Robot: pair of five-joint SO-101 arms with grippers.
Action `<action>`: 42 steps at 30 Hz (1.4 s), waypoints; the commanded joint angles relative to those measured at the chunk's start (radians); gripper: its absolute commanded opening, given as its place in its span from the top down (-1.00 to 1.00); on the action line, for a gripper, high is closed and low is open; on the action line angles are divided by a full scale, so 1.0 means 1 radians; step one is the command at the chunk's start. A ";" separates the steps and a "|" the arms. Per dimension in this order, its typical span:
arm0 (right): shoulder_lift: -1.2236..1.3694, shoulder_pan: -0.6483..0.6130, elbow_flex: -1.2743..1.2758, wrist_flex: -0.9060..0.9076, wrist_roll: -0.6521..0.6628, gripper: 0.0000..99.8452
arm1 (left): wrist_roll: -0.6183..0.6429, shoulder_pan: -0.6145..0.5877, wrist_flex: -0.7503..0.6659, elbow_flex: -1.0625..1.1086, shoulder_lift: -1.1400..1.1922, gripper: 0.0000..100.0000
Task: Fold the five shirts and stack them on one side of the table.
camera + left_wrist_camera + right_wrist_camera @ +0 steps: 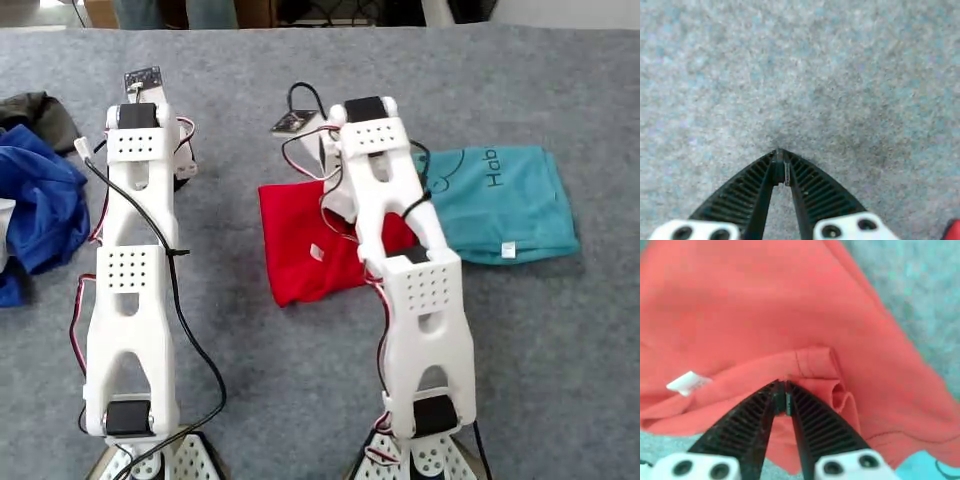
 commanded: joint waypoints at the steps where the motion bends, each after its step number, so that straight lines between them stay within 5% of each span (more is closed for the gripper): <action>1: -0.022 0.049 0.005 0.021 0.006 0.97 | -0.009 0.018 -0.014 -0.038 0.000 0.94; 18: -0.654 0.356 0.676 -0.009 0.160 0.97 | -0.009 0.018 -0.015 -0.038 0.000 0.94; 30: -0.503 -0.026 0.515 -0.377 0.074 0.96 | -0.009 0.018 -0.023 -0.038 0.002 0.94; 37: -0.171 -0.031 0.262 -0.353 0.006 0.96 | -0.009 0.018 -0.026 -0.038 0.002 0.94; 42: -0.042 -0.017 0.091 -0.169 0.005 0.97 | -0.009 0.018 -0.025 -0.038 0.003 0.94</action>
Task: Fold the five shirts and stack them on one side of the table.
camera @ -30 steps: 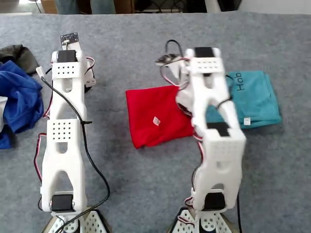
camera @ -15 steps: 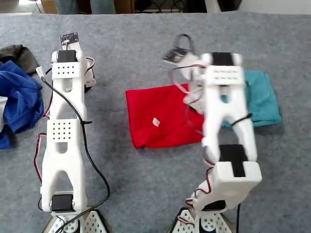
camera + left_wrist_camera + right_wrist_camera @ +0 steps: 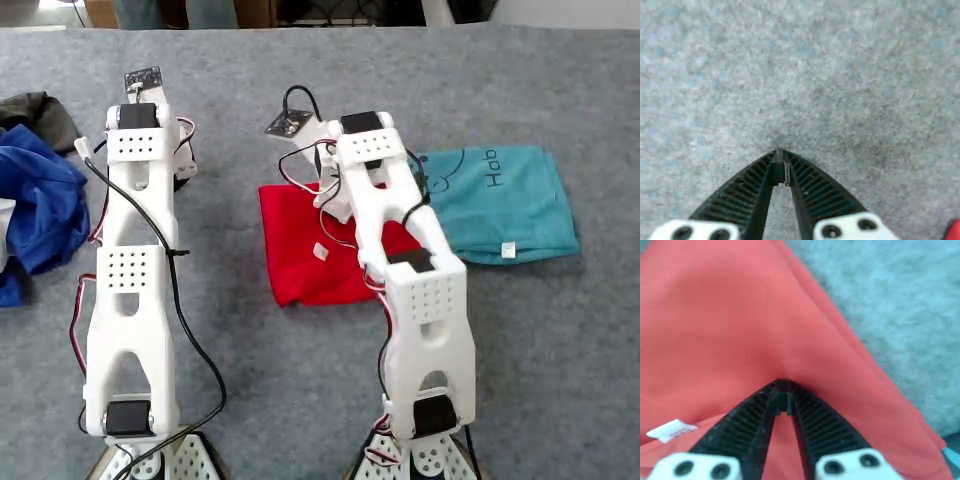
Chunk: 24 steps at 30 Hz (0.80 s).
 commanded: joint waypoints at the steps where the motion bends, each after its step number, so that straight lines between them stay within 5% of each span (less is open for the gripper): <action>1: 0.038 0.018 -0.148 0.143 -0.011 0.97 | -0.009 0.018 -0.025 -0.031 -0.003 0.94; 10: 0.005 0.146 -0.214 0.284 -0.017 0.97 | -0.009 0.018 -0.028 -0.031 -0.003 0.94; 17: -0.150 0.160 0.036 0.284 -0.014 0.97 | -0.009 0.018 -0.028 -0.031 -0.003 0.94; 24: -0.397 0.328 0.340 0.278 0.026 0.97 | -0.009 0.018 -0.028 -0.031 -0.003 0.94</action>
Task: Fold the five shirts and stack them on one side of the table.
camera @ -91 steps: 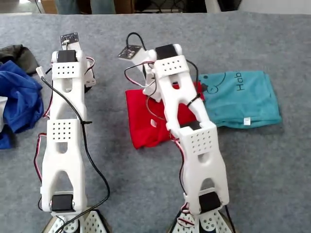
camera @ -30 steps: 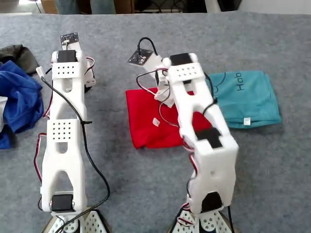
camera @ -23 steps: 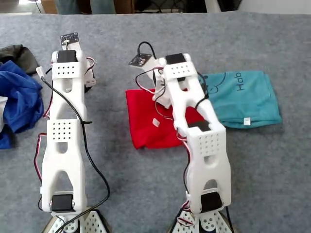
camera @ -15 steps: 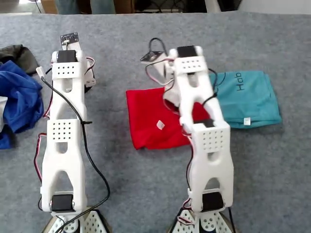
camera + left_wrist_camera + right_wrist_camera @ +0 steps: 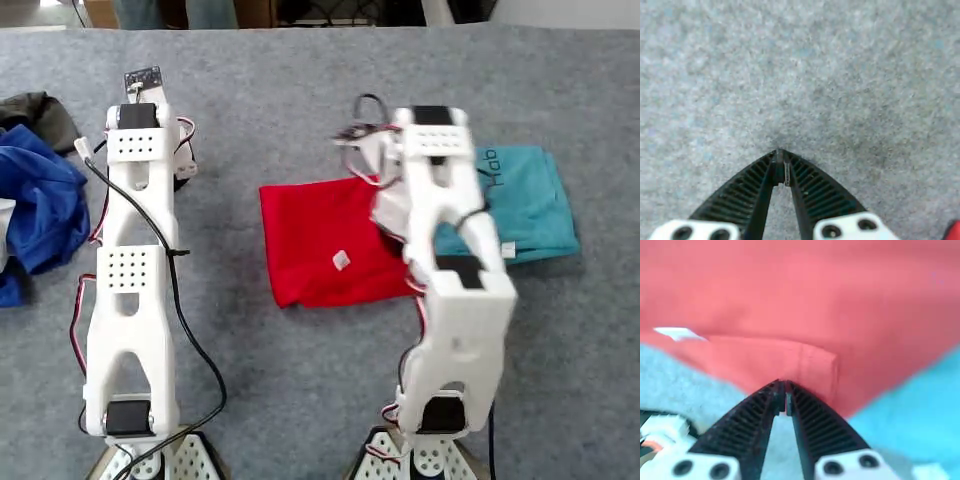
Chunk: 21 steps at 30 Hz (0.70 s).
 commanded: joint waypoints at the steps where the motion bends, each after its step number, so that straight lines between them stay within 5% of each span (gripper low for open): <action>1: -0.191 0.098 0.133 0.006 0.054 0.97 | -0.009 0.018 -0.028 -0.031 -0.003 0.94; 10: -0.432 0.087 0.377 -0.204 0.060 0.97 | -0.009 0.018 -0.028 -0.031 -0.003 0.94; 15: -0.369 -0.064 0.277 -0.423 -0.032 0.96 | -0.009 0.019 -0.028 -0.031 -0.003 0.94; 21: -0.105 -0.144 0.031 -0.417 -0.169 0.96 | -0.009 0.019 -0.028 -0.031 -0.003 0.94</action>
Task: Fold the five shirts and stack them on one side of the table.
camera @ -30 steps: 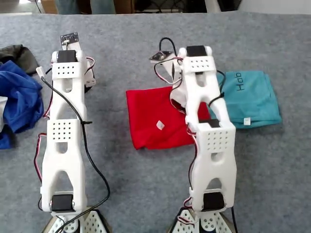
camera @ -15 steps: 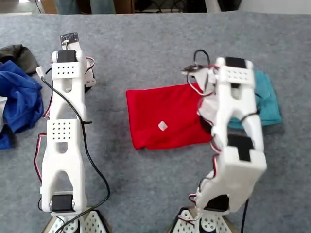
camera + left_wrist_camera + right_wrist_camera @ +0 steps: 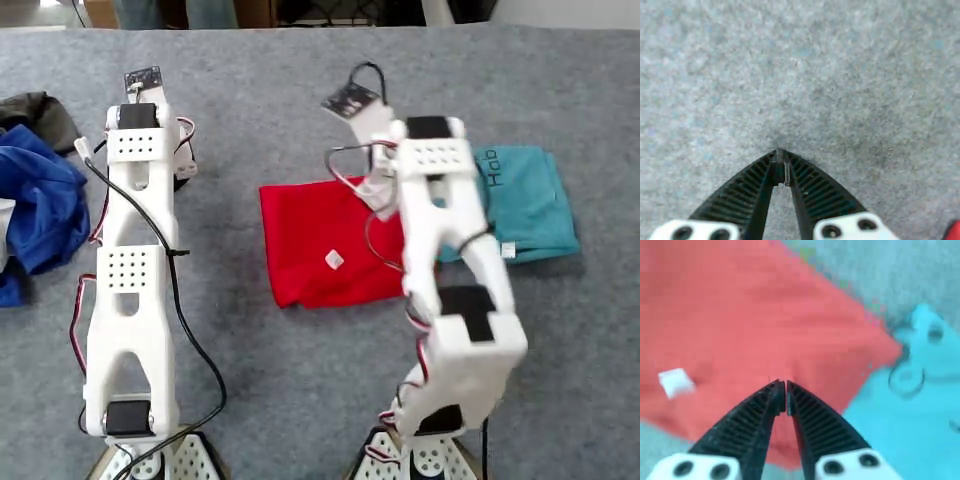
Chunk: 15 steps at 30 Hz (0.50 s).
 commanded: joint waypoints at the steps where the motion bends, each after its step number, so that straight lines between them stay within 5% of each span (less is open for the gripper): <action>1: 0.139 -0.021 -0.170 0.011 -0.075 0.96 | -0.009 0.019 -0.028 -0.031 -0.003 0.94; 15: 0.311 0.064 -0.389 0.410 -0.087 0.97 | -0.009 0.018 -0.026 -0.031 -0.003 0.94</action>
